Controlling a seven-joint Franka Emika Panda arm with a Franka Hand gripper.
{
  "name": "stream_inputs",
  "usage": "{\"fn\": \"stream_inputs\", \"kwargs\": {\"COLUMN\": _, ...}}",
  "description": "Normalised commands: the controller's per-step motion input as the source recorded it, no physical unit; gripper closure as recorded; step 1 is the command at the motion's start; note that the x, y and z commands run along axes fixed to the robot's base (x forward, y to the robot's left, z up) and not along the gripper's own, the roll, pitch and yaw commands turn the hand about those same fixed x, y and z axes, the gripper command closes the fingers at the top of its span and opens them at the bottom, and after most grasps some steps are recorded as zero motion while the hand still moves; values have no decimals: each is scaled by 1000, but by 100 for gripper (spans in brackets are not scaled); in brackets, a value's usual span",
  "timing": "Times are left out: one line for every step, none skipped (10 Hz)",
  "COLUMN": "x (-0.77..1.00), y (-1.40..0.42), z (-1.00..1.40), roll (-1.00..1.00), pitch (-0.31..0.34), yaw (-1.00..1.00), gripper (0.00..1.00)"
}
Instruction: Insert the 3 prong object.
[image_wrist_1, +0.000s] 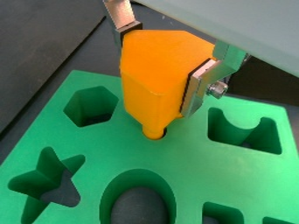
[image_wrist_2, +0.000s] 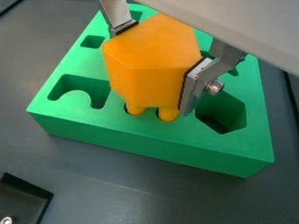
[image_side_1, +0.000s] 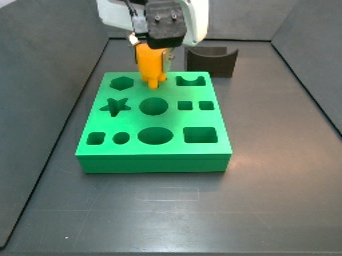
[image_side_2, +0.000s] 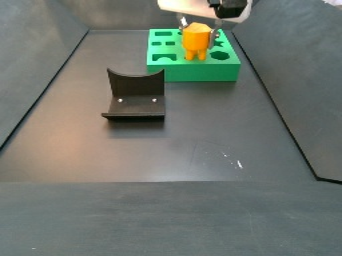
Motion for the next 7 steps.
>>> {"fn": "stream_inputs", "kwargs": {"x": 51, "y": 0, "z": -337, "roll": 96, "pitch": 4, "yaw": 0, "gripper": 100}}
{"fn": "stream_inputs", "kwargs": {"x": 66, "y": 0, "z": -386, "roll": 114, "pitch": 10, "yaw": 0, "gripper": 100}}
{"fn": "stream_inputs", "kwargs": {"x": 57, "y": 0, "z": -383, "roll": 71, "pitch": 3, "yaw": 0, "gripper": 100}}
{"fn": "stream_inputs", "kwargs": {"x": 23, "y": 0, "z": -374, "roll": 50, "pitch": 0, "yaw": 0, "gripper": 100}}
{"fn": "stream_inputs", "kwargs": {"x": 0, "y": 0, "z": -300, "roll": 37, "pitch": 0, "yaw": 0, "gripper": 100}}
{"fn": "stream_inputs", "kwargs": {"x": 0, "y": 0, "z": 0, "roll": -4, "pitch": -17, "yaw": 0, "gripper": 100}}
{"fn": "stream_inputs", "kwargs": {"x": 0, "y": 0, "z": 0, "roll": 0, "pitch": 0, "yaw": 0, "gripper": 100}}
